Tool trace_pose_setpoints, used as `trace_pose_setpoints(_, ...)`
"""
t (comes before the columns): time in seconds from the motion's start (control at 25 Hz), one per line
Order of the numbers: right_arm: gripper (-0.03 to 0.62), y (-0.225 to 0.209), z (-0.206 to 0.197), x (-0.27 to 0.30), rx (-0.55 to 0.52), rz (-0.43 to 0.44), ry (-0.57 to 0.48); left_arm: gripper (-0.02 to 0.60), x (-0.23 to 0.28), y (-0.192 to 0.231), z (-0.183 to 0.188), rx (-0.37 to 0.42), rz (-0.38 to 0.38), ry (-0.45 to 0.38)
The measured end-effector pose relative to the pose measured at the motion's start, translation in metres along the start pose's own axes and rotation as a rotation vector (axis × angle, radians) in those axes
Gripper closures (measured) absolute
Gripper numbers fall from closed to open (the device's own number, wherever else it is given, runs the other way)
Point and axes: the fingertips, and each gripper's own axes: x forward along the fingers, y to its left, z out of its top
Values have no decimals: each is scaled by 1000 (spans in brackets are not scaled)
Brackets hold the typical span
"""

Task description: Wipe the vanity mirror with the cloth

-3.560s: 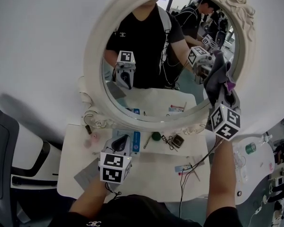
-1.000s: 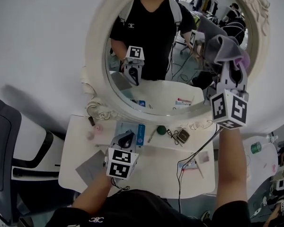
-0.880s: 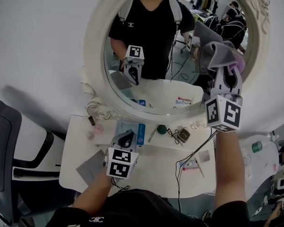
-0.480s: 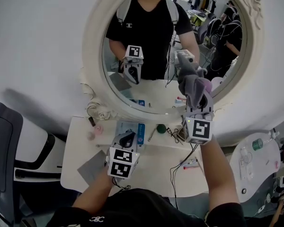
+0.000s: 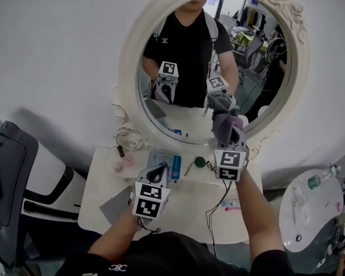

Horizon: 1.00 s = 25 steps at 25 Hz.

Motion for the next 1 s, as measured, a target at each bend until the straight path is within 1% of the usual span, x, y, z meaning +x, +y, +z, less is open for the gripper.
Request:
trace_pose_setpoints(0.08, 546, 2, 23, -5, 7, 16, -24, 584, -5, -1, 2, 10, 3, -9)
trace_pose_setpoints(0.16, 546, 2, 60, -13, 13, 30, -101, 584, -8, -2, 1, 8, 2, -13)
trace_pose_setpoints(0.32, 546, -16, 165, -21, 16, 45, -290, 584, -13, 1, 0, 4, 11, -16)
trace_pose_setpoints(0.48, 546, -54, 279, -26, 98, 64, -434, 584, -17, 8, -3, -16, 19, -16)
trace_pose_setpoints(0.56, 546, -74, 330, -23, 104, 48, -475, 584, -19, 13, -4, -30, 26, -19)
trace_pose_setpoints(0.64, 546, -92, 366, -8, 106, 23, -461, 584, -19, 22, -1, -49, 41, -36)
trace_pose_setpoints(0.72, 546, -98, 380, 10, 96, 24, -421, 584, -22, 29, 1, -67, 57, -52)
trace_pose_setpoints(0.76, 546, -96, 379, 17, 61, 17, -418, 584, -23, 33, -1, -75, 63, -52)
trace_pose_setpoints(0.84, 546, -94, 376, 21, -9, -19, -454, 584, -24, 39, -6, -88, 70, -43)
trace_pose_setpoints(0.88, 546, -95, 374, 21, -9, -27, -474, 584, -25, 40, -9, -94, 71, -38)
trace_pose_setpoints(1.0, 546, -97, 373, 18, 52, -27, -505, 584, -23, 43, -14, -110, 63, -25)
